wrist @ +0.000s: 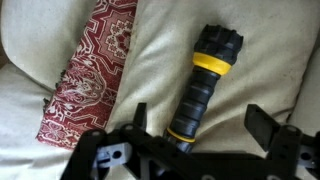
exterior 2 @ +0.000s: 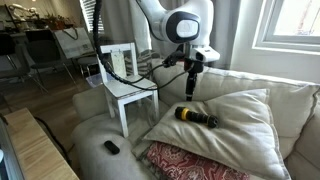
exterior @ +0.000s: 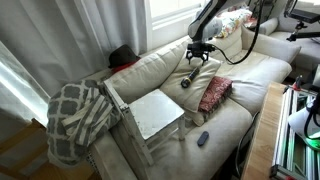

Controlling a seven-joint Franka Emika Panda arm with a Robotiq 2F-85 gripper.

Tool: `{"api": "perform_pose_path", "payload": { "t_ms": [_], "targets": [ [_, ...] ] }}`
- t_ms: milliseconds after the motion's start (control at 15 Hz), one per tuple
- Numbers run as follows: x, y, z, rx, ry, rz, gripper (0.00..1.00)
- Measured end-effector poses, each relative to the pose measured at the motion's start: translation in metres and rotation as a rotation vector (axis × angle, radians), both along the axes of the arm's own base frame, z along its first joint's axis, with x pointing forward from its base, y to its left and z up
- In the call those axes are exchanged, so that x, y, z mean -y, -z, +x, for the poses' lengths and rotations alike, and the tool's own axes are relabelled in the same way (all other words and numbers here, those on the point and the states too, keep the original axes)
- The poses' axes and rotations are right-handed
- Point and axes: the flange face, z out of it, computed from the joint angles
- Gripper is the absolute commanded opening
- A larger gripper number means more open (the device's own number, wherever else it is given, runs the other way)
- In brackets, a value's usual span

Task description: Place the torch upright on the seat of the white chair.

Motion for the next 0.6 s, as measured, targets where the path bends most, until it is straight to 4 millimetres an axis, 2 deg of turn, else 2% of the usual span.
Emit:
{"api": "perform_pose_path", "payload": {
  "t_ms": [267,600],
  "targets": [
    [0.022,0.032,0.001,0.017,0.039,0.021,1.0],
    [0.043,0.072,0.004,0.098,0.073,-0.084,1.0]
  ]
}}
